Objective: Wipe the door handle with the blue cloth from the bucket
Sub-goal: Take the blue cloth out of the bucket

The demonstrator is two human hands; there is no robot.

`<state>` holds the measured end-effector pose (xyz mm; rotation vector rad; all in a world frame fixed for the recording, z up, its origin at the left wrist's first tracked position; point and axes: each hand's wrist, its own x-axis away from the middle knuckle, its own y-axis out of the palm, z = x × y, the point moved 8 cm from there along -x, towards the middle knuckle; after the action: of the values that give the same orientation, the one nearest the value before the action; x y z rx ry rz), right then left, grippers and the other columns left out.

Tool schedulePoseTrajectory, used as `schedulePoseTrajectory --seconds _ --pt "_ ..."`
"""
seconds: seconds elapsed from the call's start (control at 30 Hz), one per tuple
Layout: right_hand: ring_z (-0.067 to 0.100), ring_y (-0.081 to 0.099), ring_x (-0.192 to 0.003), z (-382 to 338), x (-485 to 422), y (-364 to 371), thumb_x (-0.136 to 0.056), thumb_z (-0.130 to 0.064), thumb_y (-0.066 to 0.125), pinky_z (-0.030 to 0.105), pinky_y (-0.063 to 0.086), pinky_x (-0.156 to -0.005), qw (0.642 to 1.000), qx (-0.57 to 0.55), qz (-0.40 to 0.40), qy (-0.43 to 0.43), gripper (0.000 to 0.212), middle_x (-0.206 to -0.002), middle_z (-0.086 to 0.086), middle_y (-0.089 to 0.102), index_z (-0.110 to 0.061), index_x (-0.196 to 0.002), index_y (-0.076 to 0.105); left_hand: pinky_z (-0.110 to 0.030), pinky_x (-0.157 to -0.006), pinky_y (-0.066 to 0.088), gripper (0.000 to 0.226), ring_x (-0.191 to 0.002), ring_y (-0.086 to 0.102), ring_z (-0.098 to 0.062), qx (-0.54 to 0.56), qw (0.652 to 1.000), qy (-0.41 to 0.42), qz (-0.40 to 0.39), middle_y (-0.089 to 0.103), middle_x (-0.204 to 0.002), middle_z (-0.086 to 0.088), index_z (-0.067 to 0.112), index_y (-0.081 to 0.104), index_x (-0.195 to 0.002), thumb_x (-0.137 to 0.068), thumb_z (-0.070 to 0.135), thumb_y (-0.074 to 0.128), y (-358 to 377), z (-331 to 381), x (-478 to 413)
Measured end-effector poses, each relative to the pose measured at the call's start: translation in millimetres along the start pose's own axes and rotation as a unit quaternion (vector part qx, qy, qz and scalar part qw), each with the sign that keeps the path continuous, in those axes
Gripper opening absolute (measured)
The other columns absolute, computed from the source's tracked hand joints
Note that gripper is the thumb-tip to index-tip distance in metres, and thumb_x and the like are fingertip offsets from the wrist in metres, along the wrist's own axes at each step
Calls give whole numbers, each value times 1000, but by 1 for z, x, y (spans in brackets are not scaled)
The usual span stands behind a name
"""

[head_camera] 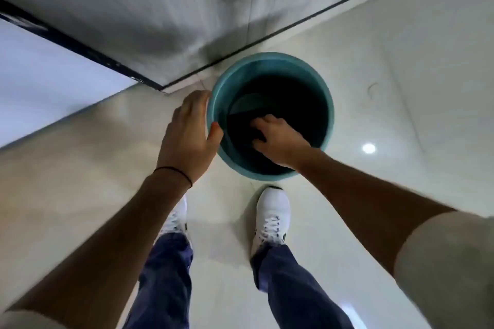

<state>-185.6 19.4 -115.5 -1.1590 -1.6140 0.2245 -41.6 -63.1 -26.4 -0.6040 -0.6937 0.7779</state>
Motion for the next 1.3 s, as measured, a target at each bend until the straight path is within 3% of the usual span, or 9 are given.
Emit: schedulePoseTrajectory --seconds 0.1,0.17,0.27,0.53,0.83,0.97,1.1,1.2,1.3 --pt "38 30 -138 12 -40 50 -96 -36 49 52 35 -108 983 153 -82 -52 63 -156 7 27 -31 -153 24 -20 -97 43 52 -119 54 -15 71 996 -38 35 53 -139 -3 18 37 -143 -93 14 51 23 -27 -17" --pt "39 14 -147 27 -65 73 -98 -31 45 57 26 -112 969 212 -115 -56 66 -163 6 11 -34 -156 13 -1 -83 42 48 -97 58 5 118 990 -60 45 61 -123 5 21 41 -141 -94 10 47 38 -38 -25" --pt "41 -1 -150 48 -97 96 -100 -25 40 63 15 -114 952 260 -154 -40 68 -165 8 -3 -36 -156 2 5 -65 35 42 -78 54 20 173 979 -81 76 60 -97 17 20 44 -135 -95 8 45 55 -51 -29" --pt "46 1 -148 54 -133 125 -103 -22 32 69 23 -108 950 281 -135 -22 61 -165 11 -5 -36 -156 5 -13 -60 40 20 -76 52 -7 207 965 -78 139 57 -79 13 13 50 -113 -95 4 45 65 -58 -28" --pt "46 37 -125 37 -147 124 -101 -12 32 56 48 -85 946 319 -63 -9 58 -154 19 19 -35 -152 16 -6 -58 37 16 -67 51 3 192 966 -85 152 53 -74 14 10 50 -108 -94 3 46 63 -58 -29" --pt "51 33 -134 47 -147 116 -103 -16 33 62 40 -99 965 231 -118 24 61 -158 21 16 -35 -155 9 -5 -59 38 15 -71 54 0 201 967 -94 122 57 -79 12 14 50 -106 -94 6 46 63 -57 -30" --pt "50 41 -134 50 -113 75 -92 -7 53 46 32 -113 988 66 -124 58 84 -154 32 25 -22 -157 3 -3 -59 39 11 -76 56 -6 186 970 -133 82 63 -90 -1 19 53 -103 -93 16 52 60 -60 -23" --pt "40 60 -104 30 -66 16 -76 -1 61 28 48 -84 996 -78 -45 22 71 -125 22 52 -19 -138 33 -4 -65 40 27 -95 58 -10 176 968 -163 70 63 -120 -2 18 55 -119 -93 25 56 43 -57 -6" --pt "14 52 -71 -6 8 -45 -69 1 62 15 43 -55 957 -291 -16 4 49 -89 2 54 -17 -111 42 -13 -76 39 36 -105 55 -14 175 960 -192 104 58 -130 -5 15 52 -128 -94 27 56 -2 -40 29"
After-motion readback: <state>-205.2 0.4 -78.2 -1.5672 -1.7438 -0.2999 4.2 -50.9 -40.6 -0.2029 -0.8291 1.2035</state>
